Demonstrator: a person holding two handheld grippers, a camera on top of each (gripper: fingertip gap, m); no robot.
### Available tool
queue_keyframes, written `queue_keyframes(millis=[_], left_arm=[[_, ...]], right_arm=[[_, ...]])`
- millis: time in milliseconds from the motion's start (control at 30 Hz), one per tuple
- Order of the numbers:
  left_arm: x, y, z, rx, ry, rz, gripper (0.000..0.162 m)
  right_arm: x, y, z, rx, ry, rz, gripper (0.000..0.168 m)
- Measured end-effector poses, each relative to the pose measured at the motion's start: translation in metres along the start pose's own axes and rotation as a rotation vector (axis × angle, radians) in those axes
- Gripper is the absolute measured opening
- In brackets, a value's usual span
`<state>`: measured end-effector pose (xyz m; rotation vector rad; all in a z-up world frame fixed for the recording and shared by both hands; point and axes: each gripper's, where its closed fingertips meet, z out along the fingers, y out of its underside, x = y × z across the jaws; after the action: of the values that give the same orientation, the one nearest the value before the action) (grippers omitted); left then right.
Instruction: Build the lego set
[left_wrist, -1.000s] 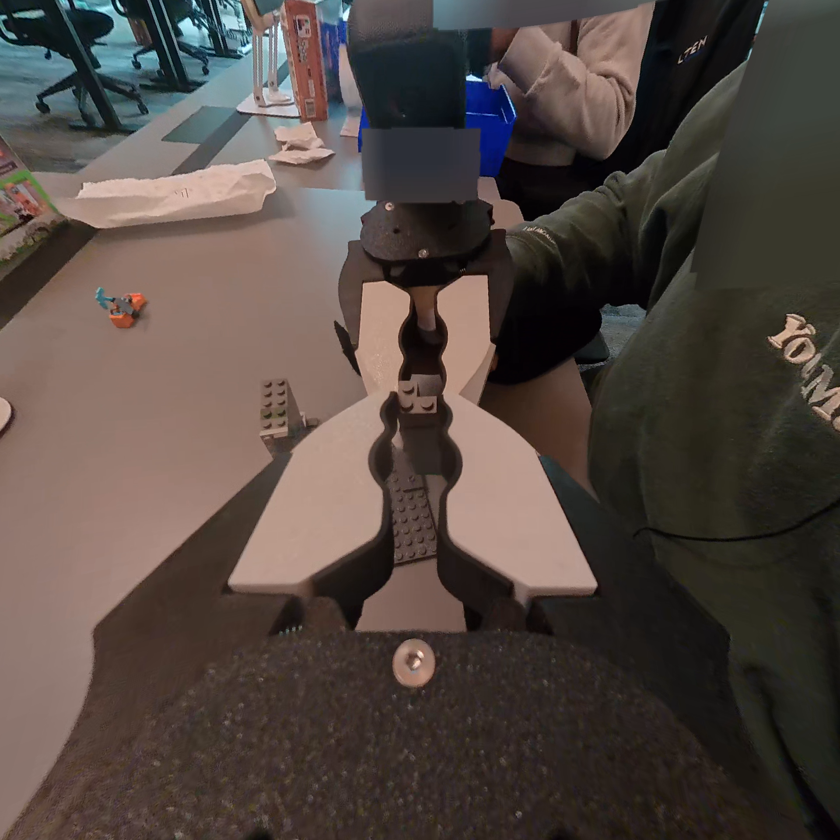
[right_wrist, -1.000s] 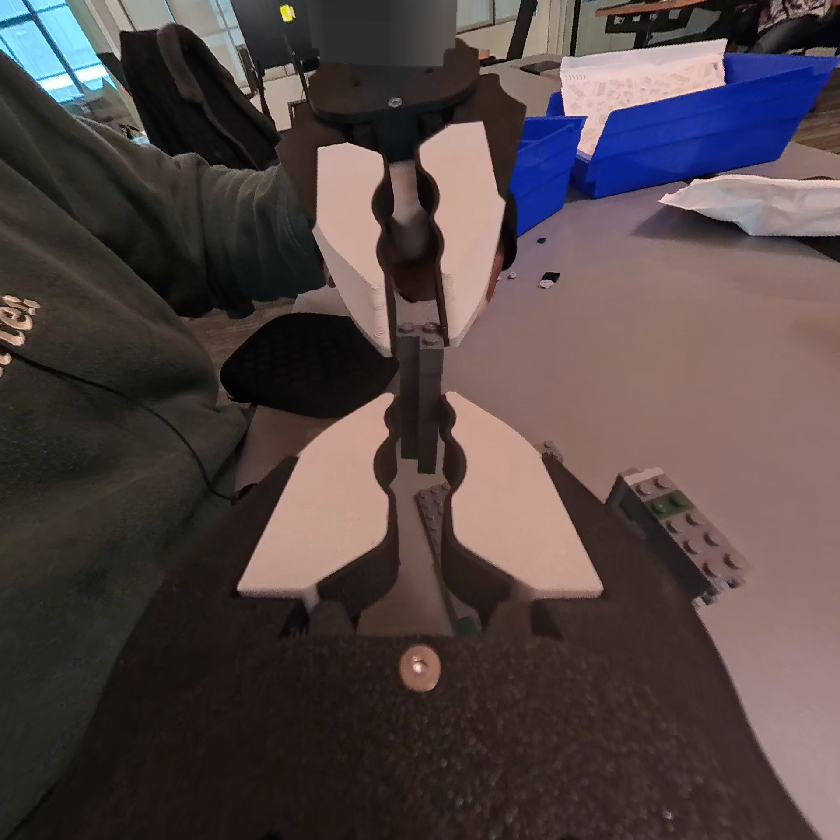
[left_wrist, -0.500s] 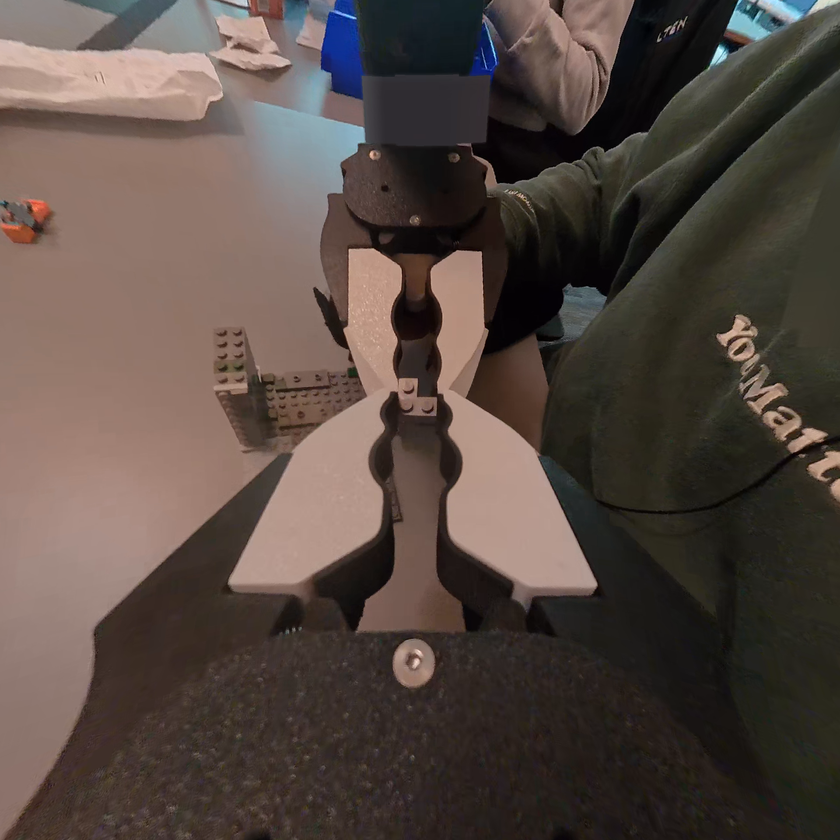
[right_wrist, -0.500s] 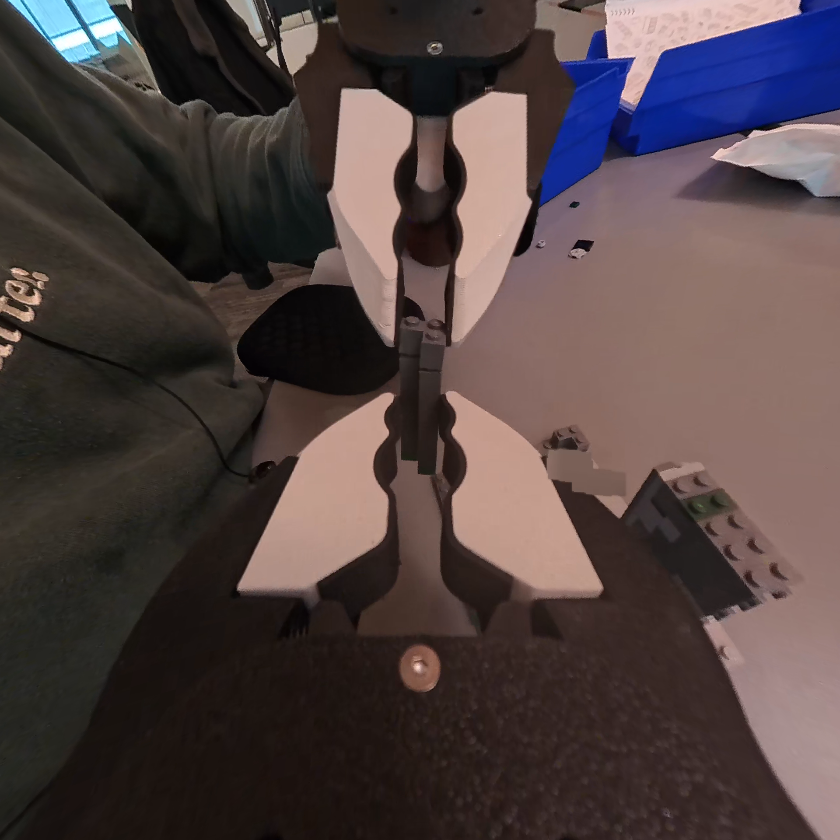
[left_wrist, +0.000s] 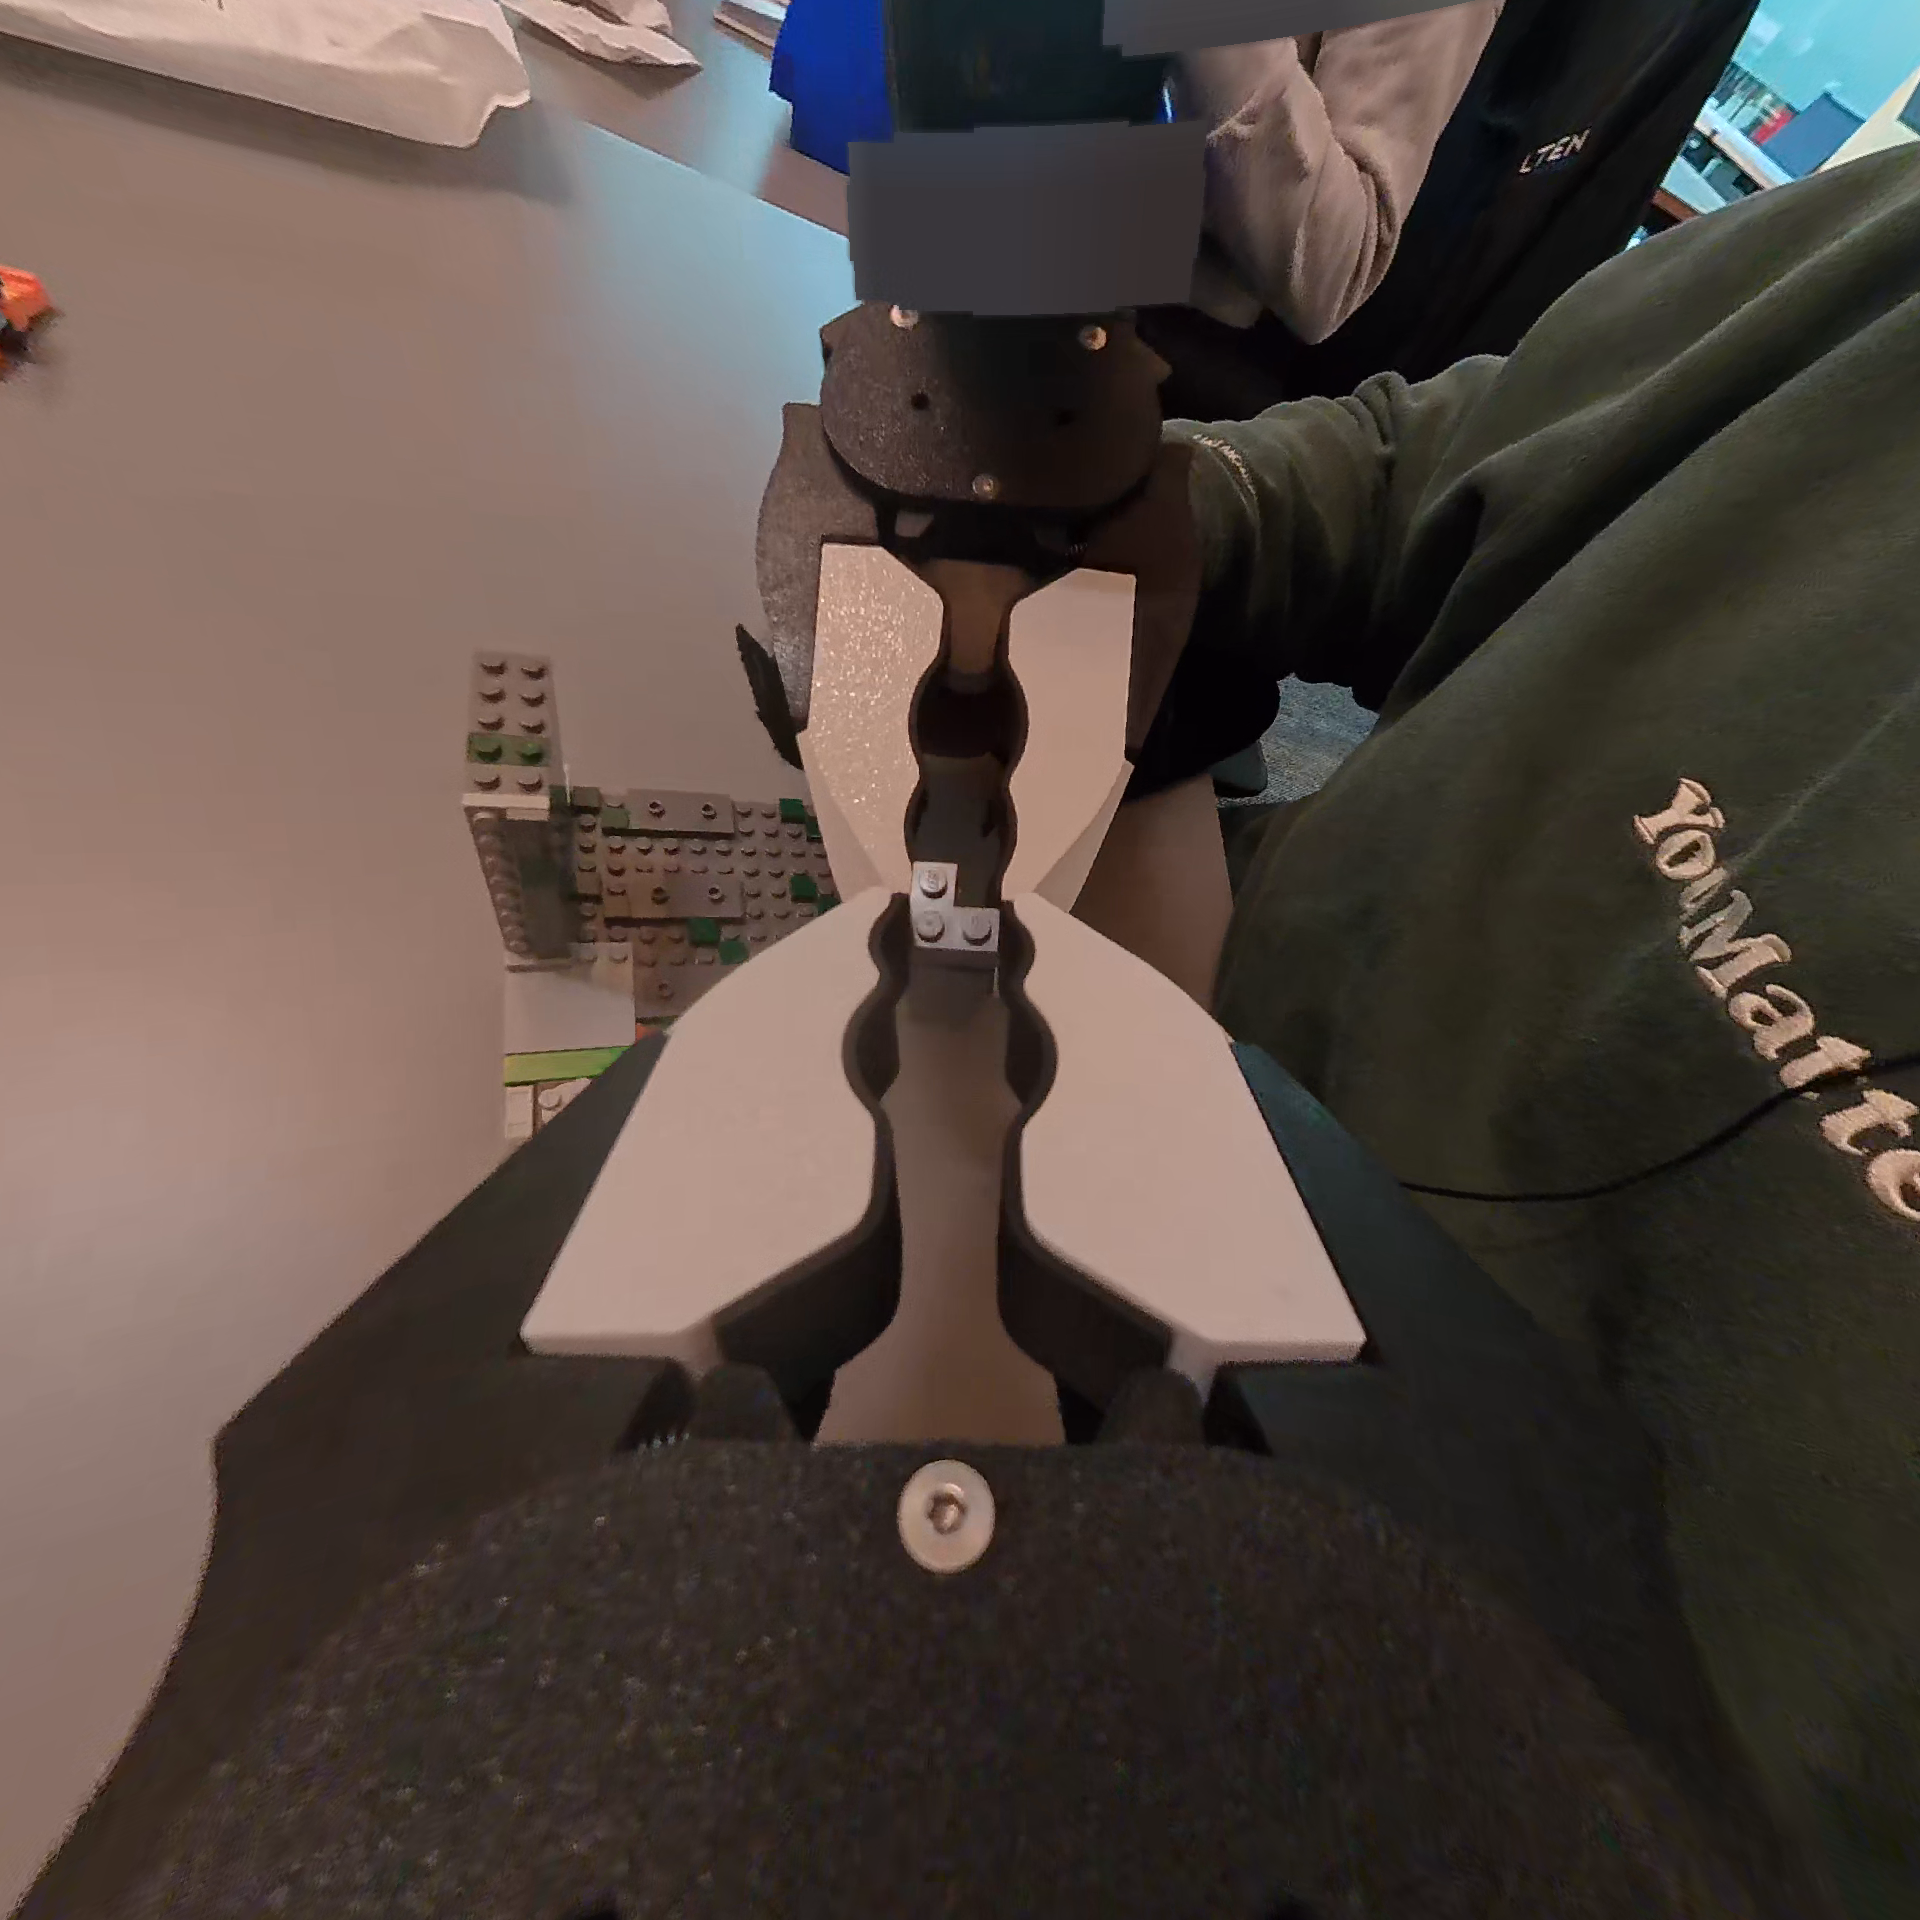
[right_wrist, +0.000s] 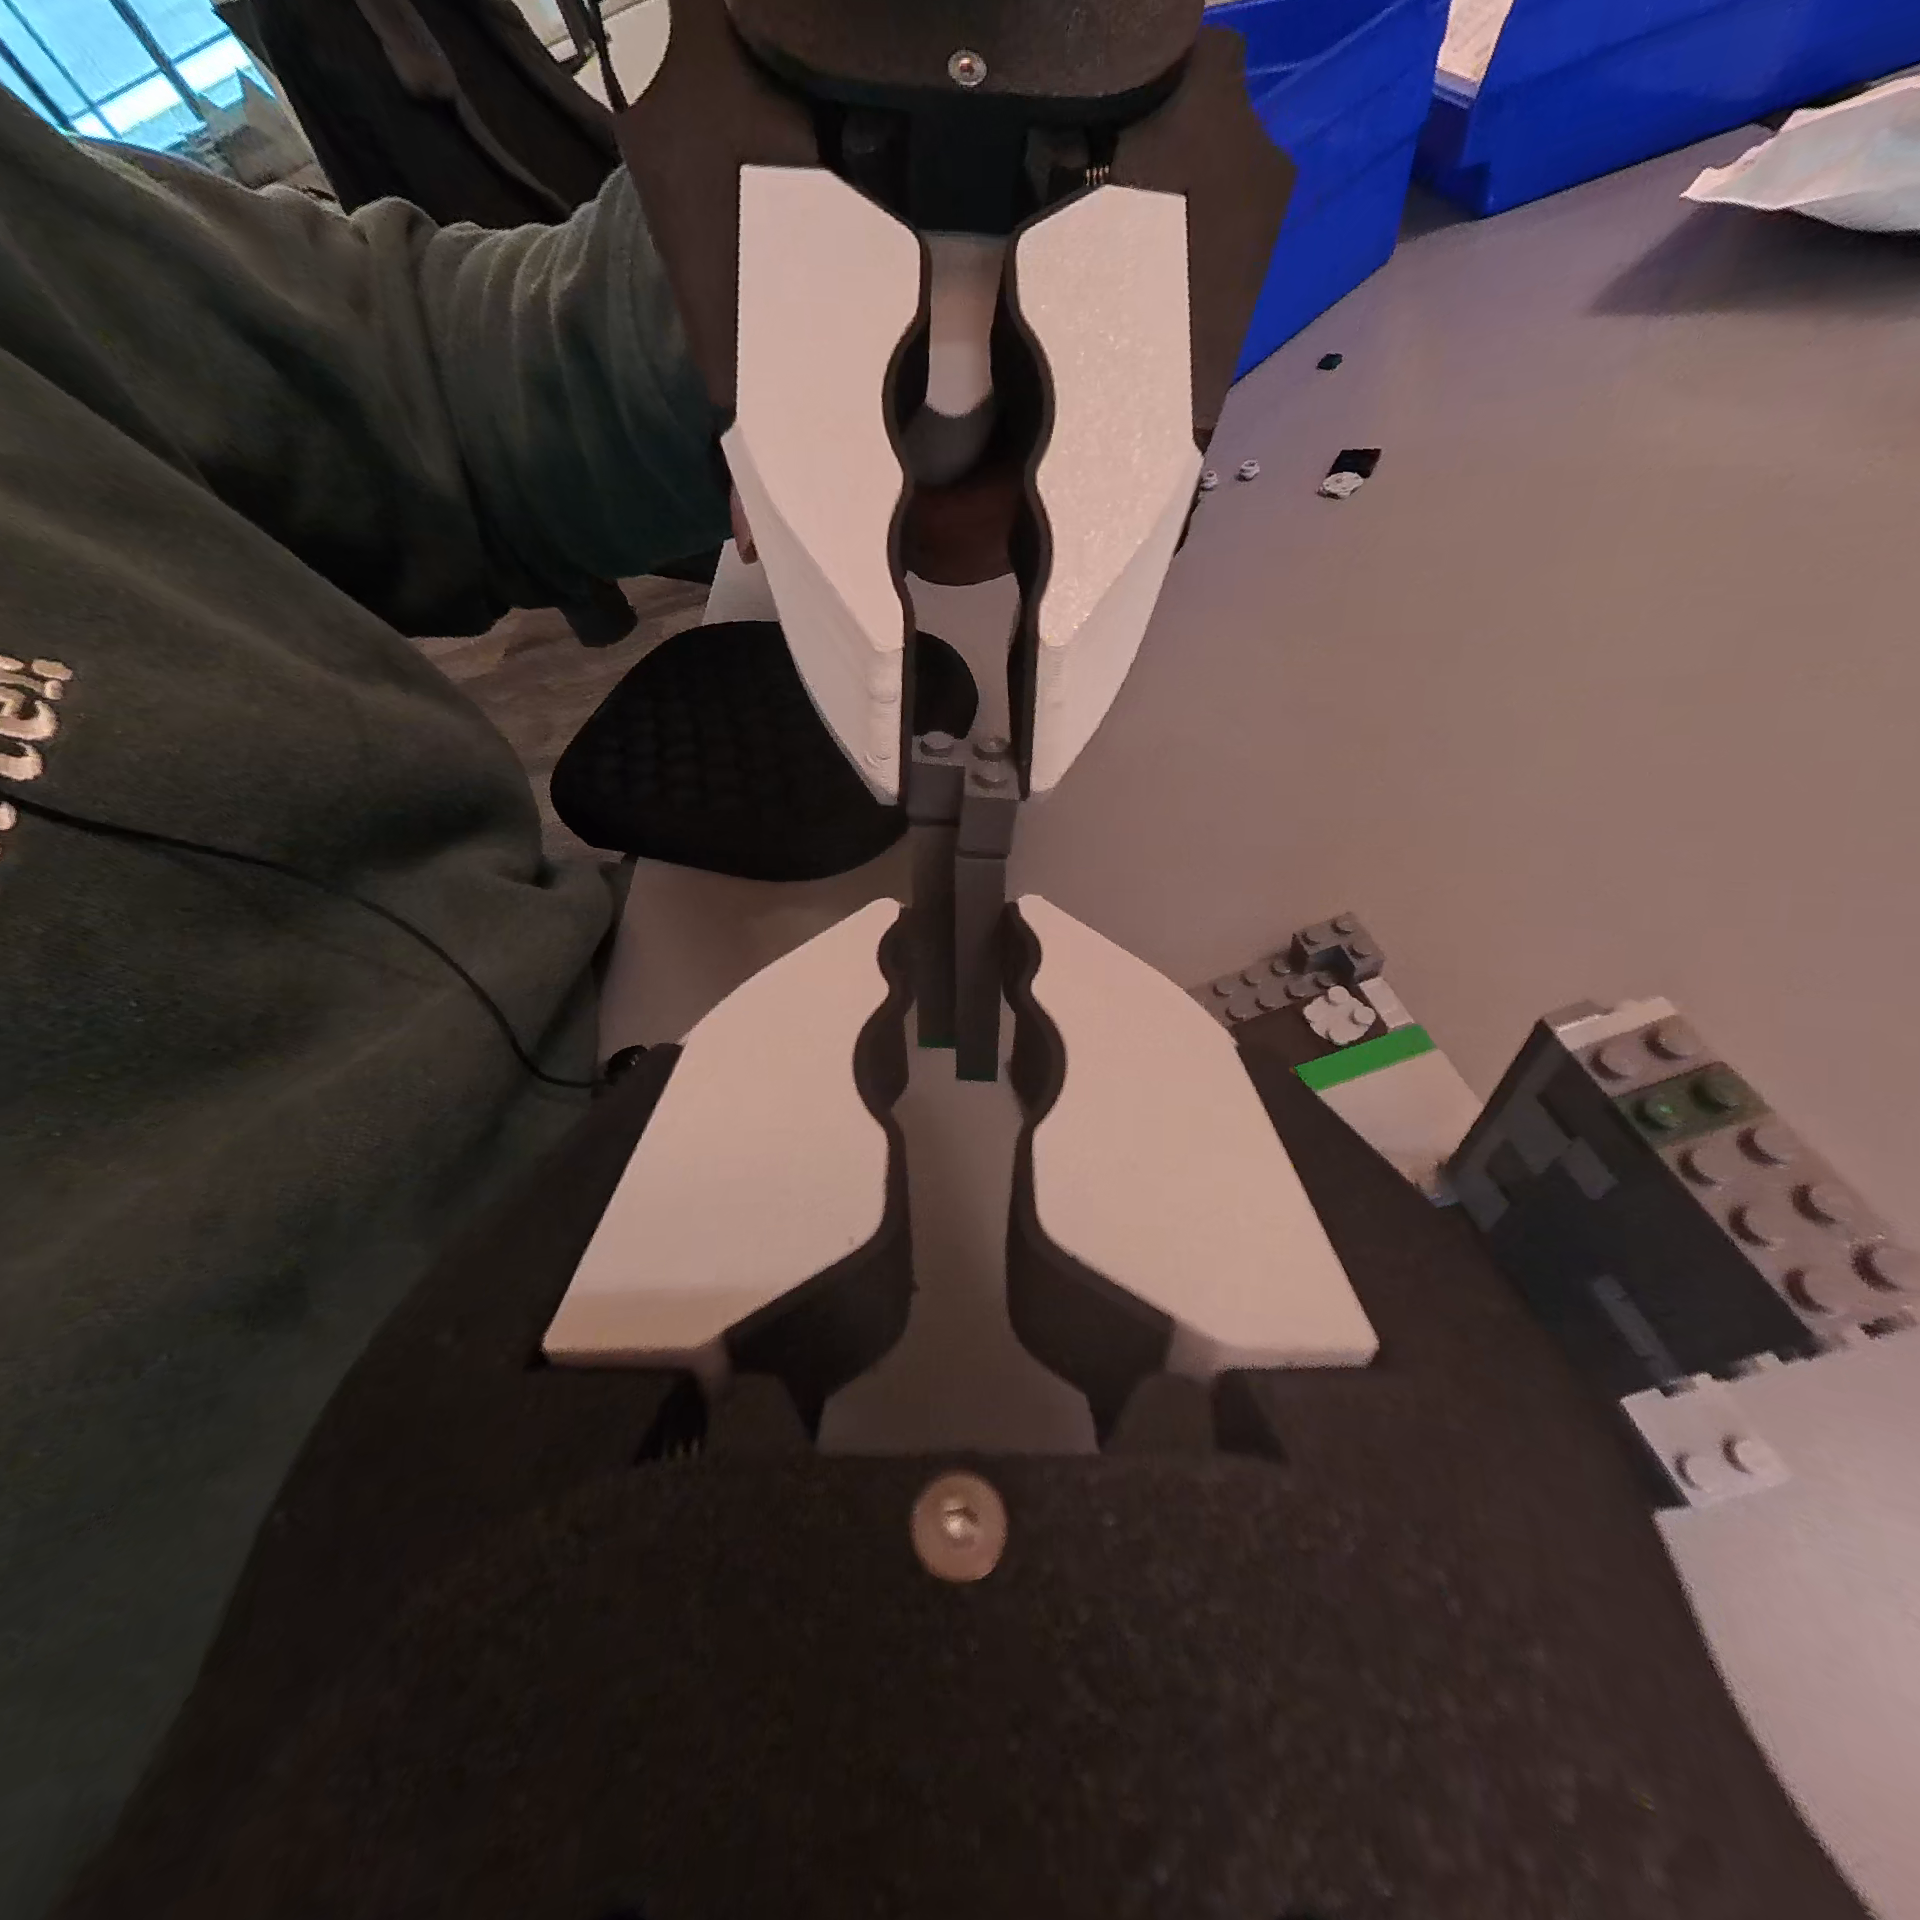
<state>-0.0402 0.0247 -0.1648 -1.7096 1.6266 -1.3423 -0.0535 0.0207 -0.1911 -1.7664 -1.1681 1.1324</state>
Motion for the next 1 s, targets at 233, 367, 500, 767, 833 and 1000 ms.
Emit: queue_keyframes(millis=[233,367,500,767,833,1000], left_arm=[[0.001,0.004,0.000,-0.047,0.006,-0.016,0.016],[0.002,0.012,0.001,-0.113,-0.002,0.000,0.017],[0.004,0.020,0.003,-0.182,-0.011,0.022,0.017],[0.009,0.036,0.004,-0.336,-0.013,0.064,0.017],[0.009,0.039,0.005,-0.368,-0.021,0.073,0.017],[0.010,0.045,0.010,-0.442,-0.042,0.105,0.017]], right_arm=[[-0.001,0.001,0.002,-0.010,0.012,-0.003,0.015],[-0.003,0.007,0.006,-0.062,0.021,-0.019,0.015],[-0.004,0.012,0.009,-0.099,0.030,-0.036,0.014],[-0.010,0.023,0.017,-0.176,0.028,-0.068,0.014],[-0.011,0.025,0.018,-0.191,0.031,-0.073,0.014],[-0.012,0.031,0.023,-0.226,0.034,-0.082,0.014]])
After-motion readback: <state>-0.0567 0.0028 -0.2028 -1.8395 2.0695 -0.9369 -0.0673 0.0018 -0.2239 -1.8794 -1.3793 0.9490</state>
